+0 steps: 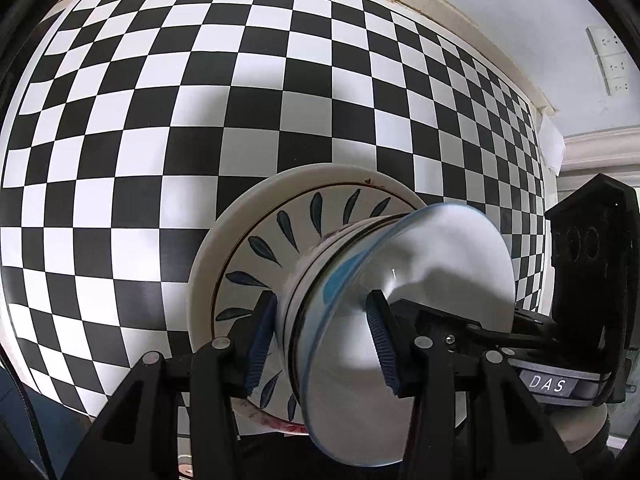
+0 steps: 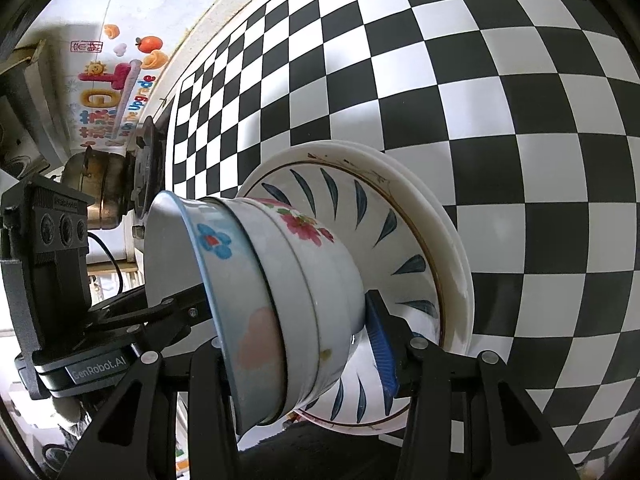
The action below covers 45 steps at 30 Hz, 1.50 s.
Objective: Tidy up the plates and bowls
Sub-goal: 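Carry the bowl stack over the plate stack with both grippers, then lower the bowl stack onto the blue-striped plate and open both grippers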
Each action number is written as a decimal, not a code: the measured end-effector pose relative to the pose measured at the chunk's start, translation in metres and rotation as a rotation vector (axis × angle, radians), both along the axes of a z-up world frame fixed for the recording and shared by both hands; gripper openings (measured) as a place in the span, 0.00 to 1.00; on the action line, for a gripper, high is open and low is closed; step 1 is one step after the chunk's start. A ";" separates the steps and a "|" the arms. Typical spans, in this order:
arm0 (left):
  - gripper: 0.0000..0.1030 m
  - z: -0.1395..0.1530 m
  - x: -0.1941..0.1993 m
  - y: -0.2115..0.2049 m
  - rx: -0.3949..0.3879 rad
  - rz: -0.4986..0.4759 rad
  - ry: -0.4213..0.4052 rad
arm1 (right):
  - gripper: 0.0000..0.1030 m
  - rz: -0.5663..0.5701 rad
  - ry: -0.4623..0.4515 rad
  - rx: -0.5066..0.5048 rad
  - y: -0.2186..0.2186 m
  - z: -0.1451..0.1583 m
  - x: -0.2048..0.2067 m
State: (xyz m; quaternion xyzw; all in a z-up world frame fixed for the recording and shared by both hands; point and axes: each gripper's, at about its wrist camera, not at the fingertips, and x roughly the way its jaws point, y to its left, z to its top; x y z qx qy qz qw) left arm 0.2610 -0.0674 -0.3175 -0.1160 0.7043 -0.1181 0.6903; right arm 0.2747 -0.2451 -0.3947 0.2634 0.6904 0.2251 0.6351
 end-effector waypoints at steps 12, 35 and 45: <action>0.41 0.007 -0.003 -0.002 0.020 -0.008 -0.034 | 0.46 -0.019 0.007 -0.014 -0.005 -0.001 -0.007; 0.80 0.105 -0.059 0.014 0.309 0.069 -0.428 | 0.82 -0.057 -0.346 -0.434 -0.008 0.129 -0.058; 0.97 0.159 -0.109 0.006 0.318 0.071 -0.559 | 0.86 -0.123 -0.506 -0.529 -0.005 0.200 -0.125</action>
